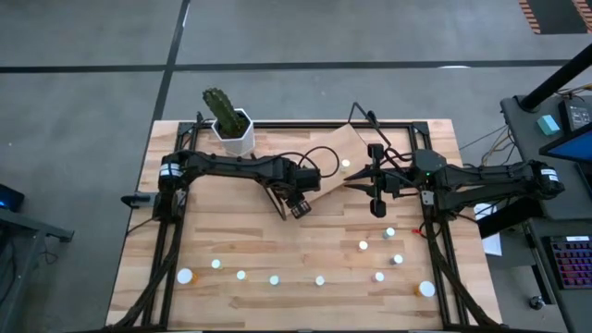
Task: Pick and place medicine bottles onto shelf by color
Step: Put the pink pill bottle on the shelf
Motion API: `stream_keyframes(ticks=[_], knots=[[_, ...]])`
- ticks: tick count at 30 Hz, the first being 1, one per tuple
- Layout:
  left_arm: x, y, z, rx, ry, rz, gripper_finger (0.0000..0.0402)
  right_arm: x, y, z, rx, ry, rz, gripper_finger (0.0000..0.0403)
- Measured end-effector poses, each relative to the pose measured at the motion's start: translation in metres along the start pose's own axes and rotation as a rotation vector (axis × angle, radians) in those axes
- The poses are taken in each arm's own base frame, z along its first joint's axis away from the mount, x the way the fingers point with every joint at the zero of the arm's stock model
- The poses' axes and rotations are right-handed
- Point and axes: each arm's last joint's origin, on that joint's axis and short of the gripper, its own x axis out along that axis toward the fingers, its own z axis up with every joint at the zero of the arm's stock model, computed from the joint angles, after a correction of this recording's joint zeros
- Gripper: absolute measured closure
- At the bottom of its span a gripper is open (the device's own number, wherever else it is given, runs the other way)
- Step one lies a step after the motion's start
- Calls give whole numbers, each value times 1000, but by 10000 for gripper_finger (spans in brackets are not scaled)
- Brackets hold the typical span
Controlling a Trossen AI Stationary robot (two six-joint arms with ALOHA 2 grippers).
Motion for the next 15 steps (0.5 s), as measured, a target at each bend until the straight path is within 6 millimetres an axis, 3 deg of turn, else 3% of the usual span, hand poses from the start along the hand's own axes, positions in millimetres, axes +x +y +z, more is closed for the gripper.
stream_keyframes(ticks=[15], knots=[[-2,0,1,-3,-6,-4,285,0,0,0,0,1,0,349]])
